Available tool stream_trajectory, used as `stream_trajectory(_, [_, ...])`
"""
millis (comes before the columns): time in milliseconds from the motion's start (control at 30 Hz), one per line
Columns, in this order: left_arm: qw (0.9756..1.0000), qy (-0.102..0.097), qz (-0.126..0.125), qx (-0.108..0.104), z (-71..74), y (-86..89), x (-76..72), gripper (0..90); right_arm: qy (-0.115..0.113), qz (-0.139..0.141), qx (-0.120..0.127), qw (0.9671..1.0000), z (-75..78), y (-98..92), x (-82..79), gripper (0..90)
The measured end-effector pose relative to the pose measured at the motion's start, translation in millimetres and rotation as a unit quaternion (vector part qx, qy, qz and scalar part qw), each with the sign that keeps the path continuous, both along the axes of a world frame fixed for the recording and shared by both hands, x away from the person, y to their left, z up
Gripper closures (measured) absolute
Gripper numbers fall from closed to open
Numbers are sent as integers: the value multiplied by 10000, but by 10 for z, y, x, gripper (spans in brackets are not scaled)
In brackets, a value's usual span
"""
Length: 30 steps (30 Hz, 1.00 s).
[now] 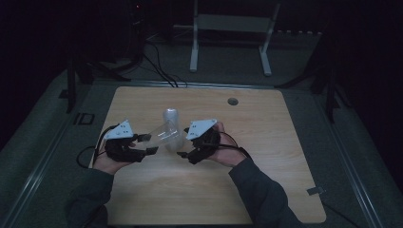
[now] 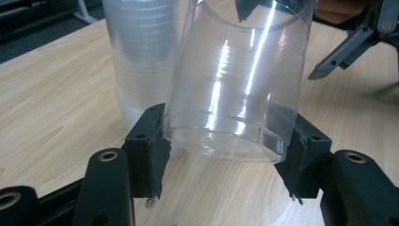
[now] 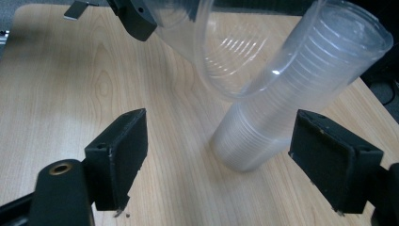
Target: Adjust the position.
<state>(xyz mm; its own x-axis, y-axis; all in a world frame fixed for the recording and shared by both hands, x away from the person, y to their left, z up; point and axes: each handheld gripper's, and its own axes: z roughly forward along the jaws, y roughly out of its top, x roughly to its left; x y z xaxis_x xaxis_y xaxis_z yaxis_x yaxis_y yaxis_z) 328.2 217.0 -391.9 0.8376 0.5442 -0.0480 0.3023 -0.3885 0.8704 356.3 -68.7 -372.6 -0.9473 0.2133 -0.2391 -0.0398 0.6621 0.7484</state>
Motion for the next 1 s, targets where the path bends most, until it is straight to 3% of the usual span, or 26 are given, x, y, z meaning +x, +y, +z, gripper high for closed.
stream_trajectory(467, [9991, -48, -88, -424, 12, 23, -4, 420, 75, -89, 354, 9993, 27, -31, 1, 192])
stream_trajectory(1000, [9971, -74, -193, -733, 26, 11, 6, 421, 153, -167, 704, 9973, 36, -31, 2, 192])
